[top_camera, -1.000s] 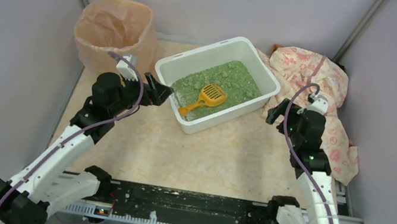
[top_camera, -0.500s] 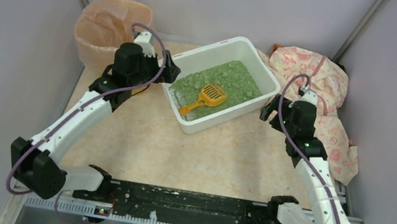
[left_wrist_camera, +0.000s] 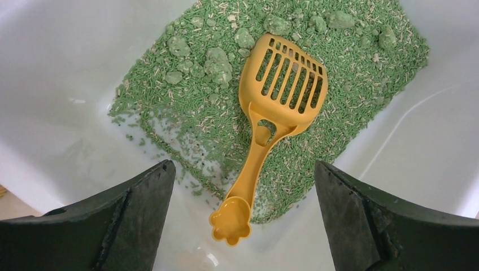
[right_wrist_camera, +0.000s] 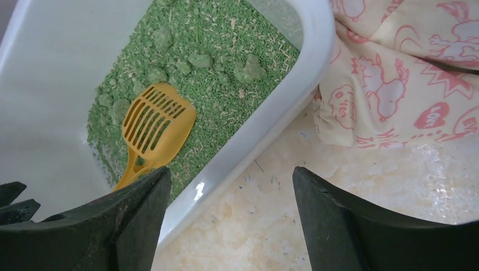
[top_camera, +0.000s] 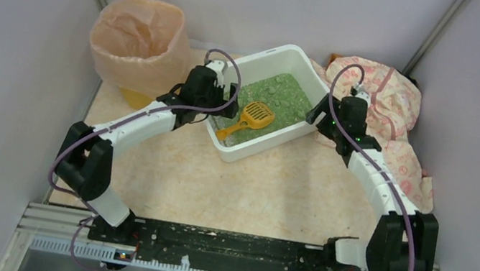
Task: Clean the litter box
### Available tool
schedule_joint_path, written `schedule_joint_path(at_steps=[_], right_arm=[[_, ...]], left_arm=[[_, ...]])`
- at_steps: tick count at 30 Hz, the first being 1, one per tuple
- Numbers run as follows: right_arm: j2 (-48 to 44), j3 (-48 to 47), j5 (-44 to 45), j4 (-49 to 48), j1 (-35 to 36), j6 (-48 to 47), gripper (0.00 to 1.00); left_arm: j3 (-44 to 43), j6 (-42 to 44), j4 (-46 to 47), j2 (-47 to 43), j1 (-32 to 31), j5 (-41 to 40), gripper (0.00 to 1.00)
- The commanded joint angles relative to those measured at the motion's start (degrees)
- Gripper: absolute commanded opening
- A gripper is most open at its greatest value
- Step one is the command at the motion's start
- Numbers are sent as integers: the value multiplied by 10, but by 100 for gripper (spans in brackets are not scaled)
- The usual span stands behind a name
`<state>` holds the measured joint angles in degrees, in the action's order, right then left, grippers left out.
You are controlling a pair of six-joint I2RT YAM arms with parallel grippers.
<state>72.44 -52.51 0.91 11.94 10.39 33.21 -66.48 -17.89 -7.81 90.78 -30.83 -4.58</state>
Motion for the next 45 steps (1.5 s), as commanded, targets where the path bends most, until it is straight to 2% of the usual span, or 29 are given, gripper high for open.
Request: schedule_joint_path(at_steps=[1, 7, 9, 11, 12, 15, 17, 22, 27, 28, 30, 31, 32, 34, 37, 41, 45], right_arm=[[57, -43, -6, -52, 14, 26, 79], [130, -72, -6, -55, 27, 21, 78], [142, -78, -6, -56, 33, 20, 63], [150, -82, -6, -59, 38, 20, 35], [153, -85, -6, -60, 41, 19, 25], [169, -103, 1, -54, 48, 4, 6], [182, -125, 9, -39, 51, -10, 0], [213, -185, 30, -8, 52, -39, 0], [246, -255, 40, 16, 52, -52, 0], [254, -274, 41, 24, 52, -55, 6], [266, -309, 42, 41, 52, -65, 37], [268, -322, 47, 48, 52, -71, 55], [266, -331, 51, 54, 52, -76, 62], [248, -331, 54, 56, 52, -83, 69], [202, -307, 48, 53, 52, -91, 75], [134, -251, 36, 52, 58, -101, 78], [76, -187, 32, 61, 84, -122, 78]], left_arm=[[2, 8, -1, 12, -11, -19, 99], [45, 21, -12, -9, -31, -48, 99], [61, 22, -16, -17, -38, -48, 99], [76, 17, -19, -29, -44, -42, 99], [83, 14, -22, -31, -47, -35, 98], [103, -3, -22, -42, -62, -13, 98], [115, -20, -23, -45, -78, 3, 97], [125, -72, -14, -39, -139, 25, 97], [95, -96, -8, -10, -190, 20, 97], [86, -97, -11, -4, -196, 18, 97], [64, -96, -21, 8, -208, 12, 97], [53, -96, -29, 10, -212, 7, 97], [45, -96, -35, 8, -215, -2, 97], [37, -92, -44, -5, -216, -24, 98], [26, -76, -61, -49, -216, -76, 99], [-20, -27, -113, -98, -216, -171, 99], [-79, 15, -213, -98, -214, -298, 99]])
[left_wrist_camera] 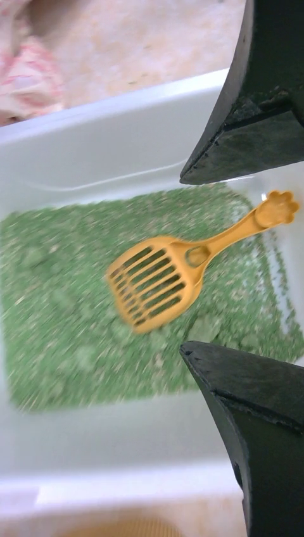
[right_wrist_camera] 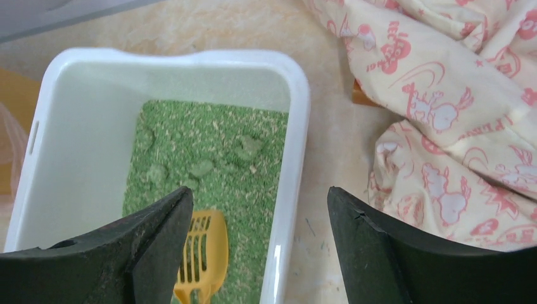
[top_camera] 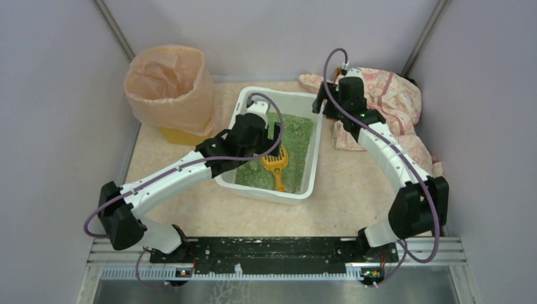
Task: Clean the litter box
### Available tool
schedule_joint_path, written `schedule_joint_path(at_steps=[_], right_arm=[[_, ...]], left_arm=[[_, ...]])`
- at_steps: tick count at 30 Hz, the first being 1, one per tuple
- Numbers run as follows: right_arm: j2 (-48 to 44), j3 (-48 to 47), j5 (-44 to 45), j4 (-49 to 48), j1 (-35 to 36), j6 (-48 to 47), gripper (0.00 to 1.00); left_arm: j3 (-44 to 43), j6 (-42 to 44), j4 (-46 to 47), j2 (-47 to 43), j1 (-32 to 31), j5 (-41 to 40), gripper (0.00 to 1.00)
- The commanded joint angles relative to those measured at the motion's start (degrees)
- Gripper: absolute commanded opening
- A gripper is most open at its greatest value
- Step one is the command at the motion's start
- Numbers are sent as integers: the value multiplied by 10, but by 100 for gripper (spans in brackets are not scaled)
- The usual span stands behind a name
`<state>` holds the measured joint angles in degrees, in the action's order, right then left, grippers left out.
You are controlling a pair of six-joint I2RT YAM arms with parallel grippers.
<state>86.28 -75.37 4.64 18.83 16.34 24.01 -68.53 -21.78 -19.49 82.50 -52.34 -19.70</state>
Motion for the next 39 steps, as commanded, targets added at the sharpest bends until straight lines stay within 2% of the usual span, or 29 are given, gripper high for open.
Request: schedule_joint_path(at_steps=[1, 4, 10, 15, 20, 28, 30, 32, 34, 39], right_arm=[[-73, 57, -3, -6, 34, -34, 78], [-98, 98, 3, 5, 66, -35, 78], [-161, 193, 27, 8, 128, -13, 78], [-200, 227, 43, 29, 145, -5, 76], [-219, 238, 45, 38, 145, -5, 68], [-204, 248, 43, 34, 145, -9, 60], [-195, 250, 46, 29, 145, -11, 54], [-185, 249, 54, 21, 145, -10, 37], [-169, 245, 57, 13, 145, -11, 30], [-110, 210, 79, 8, 145, -16, 15]], left_arm=[[-69, 53, -121, -9, 5, -167, 99], [-74, 40, -163, -5, 23, -176, 99], [-11, 45, -151, -27, 88, -163, 97], [14, 50, -140, -30, 125, -132, 96], [22, 34, -144, 4, 134, -91, 92], [29, 3, -145, 40, 134, -56, 71], [32, 3, -140, 45, 134, -51, 60], [31, 5, -135, 51, 134, -47, 46], [28, 7, -129, 60, 134, -40, 41], [5, 10, -115, 88, 134, -23, 37]])
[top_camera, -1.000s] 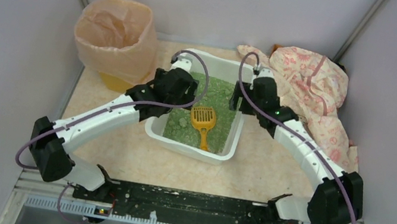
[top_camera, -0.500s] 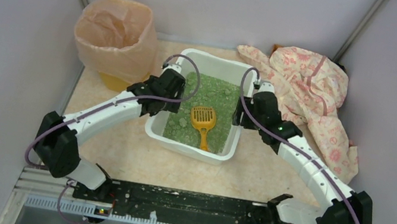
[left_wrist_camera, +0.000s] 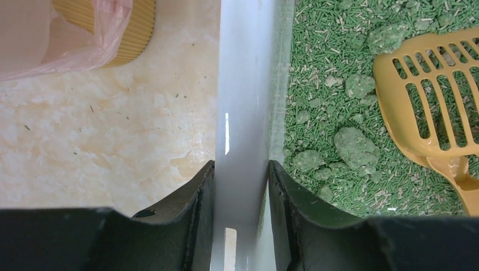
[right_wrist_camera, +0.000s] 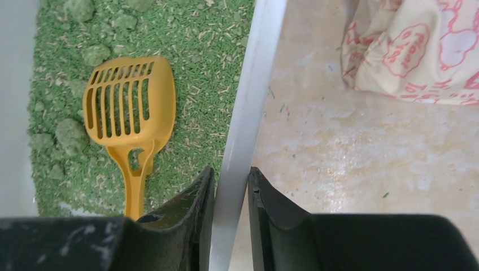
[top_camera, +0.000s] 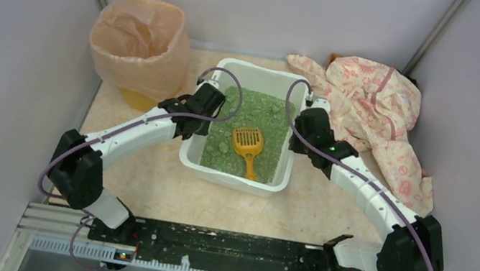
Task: Clean the litter box
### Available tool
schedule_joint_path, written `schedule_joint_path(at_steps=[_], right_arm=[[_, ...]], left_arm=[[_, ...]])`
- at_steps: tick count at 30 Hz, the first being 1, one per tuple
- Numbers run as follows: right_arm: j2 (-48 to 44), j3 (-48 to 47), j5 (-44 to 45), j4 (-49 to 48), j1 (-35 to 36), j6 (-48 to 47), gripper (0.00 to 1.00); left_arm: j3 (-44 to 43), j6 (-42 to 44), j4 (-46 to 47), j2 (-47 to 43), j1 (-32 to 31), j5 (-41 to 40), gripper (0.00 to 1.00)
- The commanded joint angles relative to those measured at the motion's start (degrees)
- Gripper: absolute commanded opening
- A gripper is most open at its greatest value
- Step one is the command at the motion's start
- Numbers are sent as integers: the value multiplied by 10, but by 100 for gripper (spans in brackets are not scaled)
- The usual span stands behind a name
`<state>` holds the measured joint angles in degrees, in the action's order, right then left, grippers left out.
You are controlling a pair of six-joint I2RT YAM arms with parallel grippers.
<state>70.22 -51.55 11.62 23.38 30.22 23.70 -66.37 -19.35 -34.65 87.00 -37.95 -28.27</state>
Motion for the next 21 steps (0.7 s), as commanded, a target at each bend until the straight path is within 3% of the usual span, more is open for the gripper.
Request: schedule_joint_path(at_steps=[1, 5, 14, 16, 19, 21], right_arm=[[61, -37, 16, -42, 5, -14, 12], [107, -84, 14, -53, -10, -19, 7], [189, -190, 10, -42, -31, -33, 7], [177, -185, 2, -50, -31, -33, 16], [147, -176, -12, -55, -31, -36, 44], [125, -173, -22, -51, -31, -36, 56]], left_arm=[[-24, -12, 38, 52, -10, 64, 37], [-67, -10, 40, 89, -10, 62, 39], [-162, -2, 13, 151, -10, 54, 47], [-150, -3, 15, 130, -10, 44, 56], [-129, -3, 13, 89, -10, 31, 65], [-118, 1, 9, 56, -10, 26, 70]])
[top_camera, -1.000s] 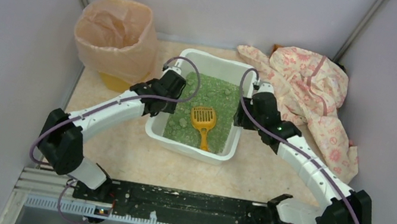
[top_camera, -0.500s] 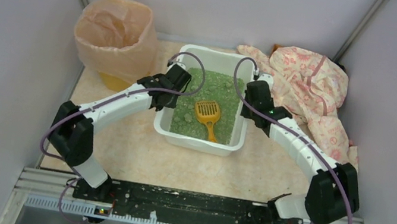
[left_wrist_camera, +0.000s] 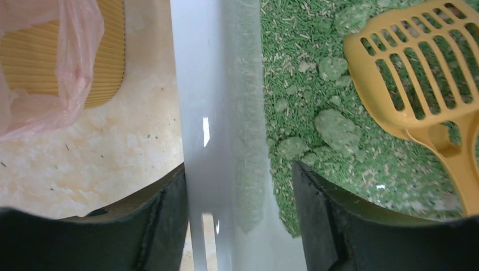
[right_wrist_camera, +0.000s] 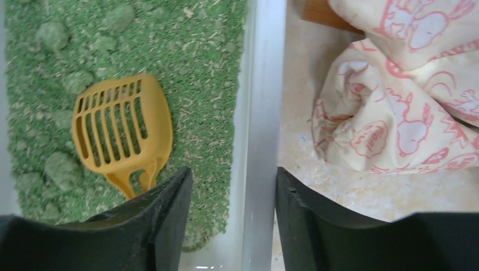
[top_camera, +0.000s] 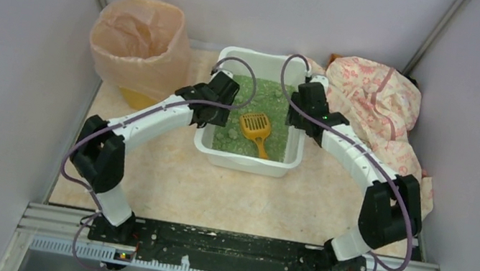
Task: Clean the litter box
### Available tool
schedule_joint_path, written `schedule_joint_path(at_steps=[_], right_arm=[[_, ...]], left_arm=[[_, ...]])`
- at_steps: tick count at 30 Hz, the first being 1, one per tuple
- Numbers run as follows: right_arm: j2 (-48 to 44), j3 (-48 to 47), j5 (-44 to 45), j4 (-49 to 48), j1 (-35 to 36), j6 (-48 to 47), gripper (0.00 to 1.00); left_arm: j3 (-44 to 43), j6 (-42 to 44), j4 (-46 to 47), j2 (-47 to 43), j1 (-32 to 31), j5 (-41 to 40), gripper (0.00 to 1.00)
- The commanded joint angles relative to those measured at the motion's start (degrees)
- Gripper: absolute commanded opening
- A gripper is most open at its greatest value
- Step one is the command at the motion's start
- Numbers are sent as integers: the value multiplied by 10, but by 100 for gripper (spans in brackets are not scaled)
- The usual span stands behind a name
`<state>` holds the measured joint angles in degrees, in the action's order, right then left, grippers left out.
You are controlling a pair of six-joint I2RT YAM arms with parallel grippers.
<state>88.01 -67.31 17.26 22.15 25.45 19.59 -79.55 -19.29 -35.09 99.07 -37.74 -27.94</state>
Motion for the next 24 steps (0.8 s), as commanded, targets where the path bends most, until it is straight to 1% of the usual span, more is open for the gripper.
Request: schedule_joint_path(at_steps=[1, 2, 3, 6, 9, 11, 13, 15, 20, 22, 24], right_arm=[[-66, -15, -81, -38, 16, 5, 59], [-77, -15, -84, -36, 17, 5, 60], [-89, -16, -85, -34, 17, 4, 61], [-118, -24, -87, -22, 17, 1, 61], [-136, -27, -94, -20, 17, -1, 61], [-141, -26, -96, -19, 17, -2, 61], [-143, -24, -100, -17, 17, -2, 61], [-144, -19, -104, -18, 18, -1, 61], [-148, -2, -105, -26, 20, 0, 61], [-149, 6, -105, -29, 21, 2, 61], [-151, 12, -108, -33, 21, 2, 61]], left_arm=[[19, 2, 12, -83, -13, 19, 74], [22, 7, 9, -102, -13, 12, 77], [21, 9, 1, -118, -13, -2, 79], [-6, 19, -36, -153, -13, -32, 79], [-46, 41, -52, -183, -13, -25, 79], [-89, 59, -64, -192, -12, -24, 78], [-156, 79, -96, -172, -9, -47, 79], [-251, 92, -159, -127, 5, -52, 81], [-504, 109, -292, -10, 74, -9, 80], [-554, 114, -316, 22, 110, 12, 80], [-538, 114, -308, 23, 144, 34, 79]])
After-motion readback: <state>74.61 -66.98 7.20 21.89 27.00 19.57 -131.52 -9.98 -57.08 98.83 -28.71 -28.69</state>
